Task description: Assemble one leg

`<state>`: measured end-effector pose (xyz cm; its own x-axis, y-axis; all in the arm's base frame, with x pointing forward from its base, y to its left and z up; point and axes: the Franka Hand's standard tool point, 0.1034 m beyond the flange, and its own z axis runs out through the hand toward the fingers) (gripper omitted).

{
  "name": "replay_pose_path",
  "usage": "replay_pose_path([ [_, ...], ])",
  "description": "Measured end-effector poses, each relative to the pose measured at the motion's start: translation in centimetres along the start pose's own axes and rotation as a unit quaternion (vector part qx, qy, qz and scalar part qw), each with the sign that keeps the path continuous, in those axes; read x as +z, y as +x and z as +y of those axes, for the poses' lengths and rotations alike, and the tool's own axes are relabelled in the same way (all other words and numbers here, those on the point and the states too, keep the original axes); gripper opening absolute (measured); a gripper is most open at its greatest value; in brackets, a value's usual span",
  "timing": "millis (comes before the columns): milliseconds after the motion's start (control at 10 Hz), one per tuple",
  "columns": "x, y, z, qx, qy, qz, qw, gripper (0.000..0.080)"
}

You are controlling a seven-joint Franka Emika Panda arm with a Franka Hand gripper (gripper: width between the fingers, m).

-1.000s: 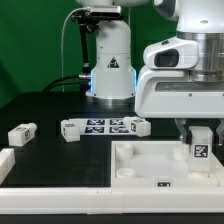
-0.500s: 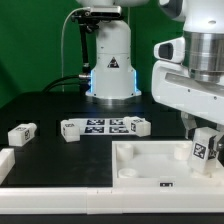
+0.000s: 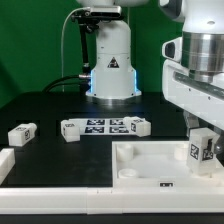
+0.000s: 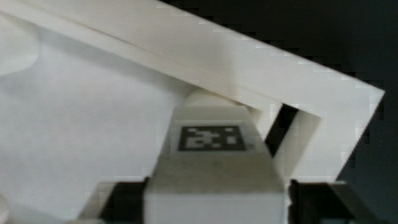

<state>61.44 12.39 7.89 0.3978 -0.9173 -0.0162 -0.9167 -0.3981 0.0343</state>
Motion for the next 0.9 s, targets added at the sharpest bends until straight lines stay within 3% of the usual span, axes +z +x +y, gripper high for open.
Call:
replay_pose_path([
  [100, 0.02, -0.11, -0.01, -0.001, 0.000, 0.000, 1.000, 0.0537],
  [200, 0.12, -0.41, -0.03, -0.014, 0.001, 0.000, 1.000, 0.0614],
  [500, 0.27, -0.53, 0.36, -0.218, 0.002, 0.001, 0.976, 0.0642],
  [900, 0.35, -0.40, 0.60, -0.451, 0.001, 0.001, 0.893, 0.0649],
])
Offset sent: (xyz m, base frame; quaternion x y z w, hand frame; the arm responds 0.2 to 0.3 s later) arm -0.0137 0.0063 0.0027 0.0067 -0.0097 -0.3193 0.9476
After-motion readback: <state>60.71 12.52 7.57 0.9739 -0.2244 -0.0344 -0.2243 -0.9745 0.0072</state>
